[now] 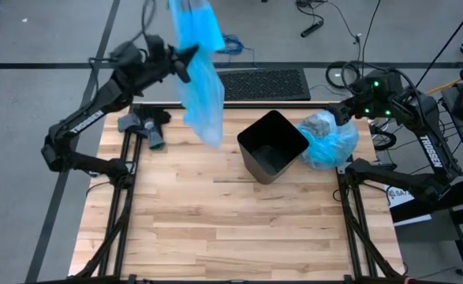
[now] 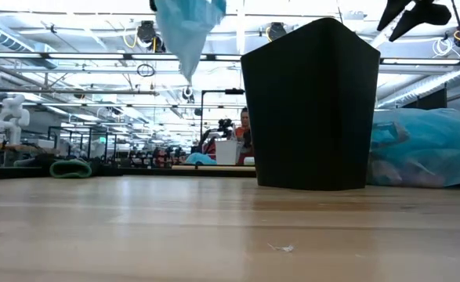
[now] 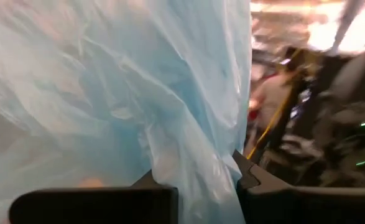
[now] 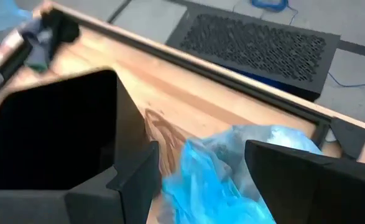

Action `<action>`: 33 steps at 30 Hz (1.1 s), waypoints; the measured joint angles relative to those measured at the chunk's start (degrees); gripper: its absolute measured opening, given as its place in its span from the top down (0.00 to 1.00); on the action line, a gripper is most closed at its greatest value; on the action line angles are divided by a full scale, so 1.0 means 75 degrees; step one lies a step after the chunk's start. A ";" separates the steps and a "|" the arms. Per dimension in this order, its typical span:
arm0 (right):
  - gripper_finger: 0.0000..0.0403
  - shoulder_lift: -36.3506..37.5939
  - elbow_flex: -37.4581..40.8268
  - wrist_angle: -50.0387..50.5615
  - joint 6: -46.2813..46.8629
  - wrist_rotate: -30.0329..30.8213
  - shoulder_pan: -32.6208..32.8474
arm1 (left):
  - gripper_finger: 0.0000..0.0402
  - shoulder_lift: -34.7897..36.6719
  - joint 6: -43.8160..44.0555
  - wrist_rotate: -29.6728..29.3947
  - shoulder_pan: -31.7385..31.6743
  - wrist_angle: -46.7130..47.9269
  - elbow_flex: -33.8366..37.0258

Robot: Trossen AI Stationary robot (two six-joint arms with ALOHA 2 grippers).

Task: Place trash/remove bag and relplace
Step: Put the blue trash bag into the trash bin

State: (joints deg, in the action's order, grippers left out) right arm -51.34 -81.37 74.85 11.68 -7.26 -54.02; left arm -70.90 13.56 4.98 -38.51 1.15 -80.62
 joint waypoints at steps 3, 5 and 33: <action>0.43 -0.0017 0.0001 -0.0313 0.0354 0.0005 0.0000 | 0.88 -0.0078 -0.0499 0.0152 0.0219 -0.0108 -0.0375; 0.43 -0.0025 0.0001 -0.0501 0.0608 0.0005 0.0000 | 0.88 -0.0151 -0.0751 0.0154 0.0363 -0.0048 -0.0525; 0.43 -0.0314 0.0001 -0.0584 0.0558 0.0005 0.0000 | 0.86 0.0068 0.2988 -0.3603 0.0500 0.9482 0.1129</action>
State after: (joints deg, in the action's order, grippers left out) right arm -53.69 -81.36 70.47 15.86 -7.23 -54.02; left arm -70.39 35.97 -22.04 -34.76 72.27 -72.16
